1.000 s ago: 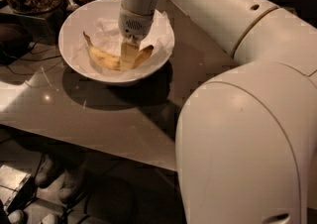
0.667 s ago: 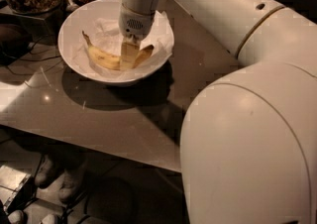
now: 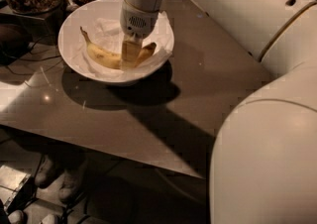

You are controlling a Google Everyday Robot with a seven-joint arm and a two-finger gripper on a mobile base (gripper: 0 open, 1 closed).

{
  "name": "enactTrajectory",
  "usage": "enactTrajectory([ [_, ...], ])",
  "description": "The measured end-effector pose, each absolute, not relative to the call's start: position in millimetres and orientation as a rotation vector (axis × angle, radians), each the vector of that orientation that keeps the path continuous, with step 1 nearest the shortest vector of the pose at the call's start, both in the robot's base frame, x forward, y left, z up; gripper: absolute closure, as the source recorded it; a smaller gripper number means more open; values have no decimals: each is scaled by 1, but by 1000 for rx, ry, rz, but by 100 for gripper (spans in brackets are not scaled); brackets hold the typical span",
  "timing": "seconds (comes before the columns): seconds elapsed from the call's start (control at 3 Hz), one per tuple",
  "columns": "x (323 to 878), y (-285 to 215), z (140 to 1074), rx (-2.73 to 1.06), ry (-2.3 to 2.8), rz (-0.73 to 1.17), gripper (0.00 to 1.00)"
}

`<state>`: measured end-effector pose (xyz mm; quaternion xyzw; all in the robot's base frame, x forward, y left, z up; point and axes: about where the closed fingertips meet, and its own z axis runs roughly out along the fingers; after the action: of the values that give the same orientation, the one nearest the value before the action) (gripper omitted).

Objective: Pick banana from white bowl

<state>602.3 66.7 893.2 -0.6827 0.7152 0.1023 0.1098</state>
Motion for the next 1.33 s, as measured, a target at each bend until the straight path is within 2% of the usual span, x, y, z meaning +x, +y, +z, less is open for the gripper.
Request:
enactTrajectory([
  [1.33,473,23,954,-1900,2057,256,100],
])
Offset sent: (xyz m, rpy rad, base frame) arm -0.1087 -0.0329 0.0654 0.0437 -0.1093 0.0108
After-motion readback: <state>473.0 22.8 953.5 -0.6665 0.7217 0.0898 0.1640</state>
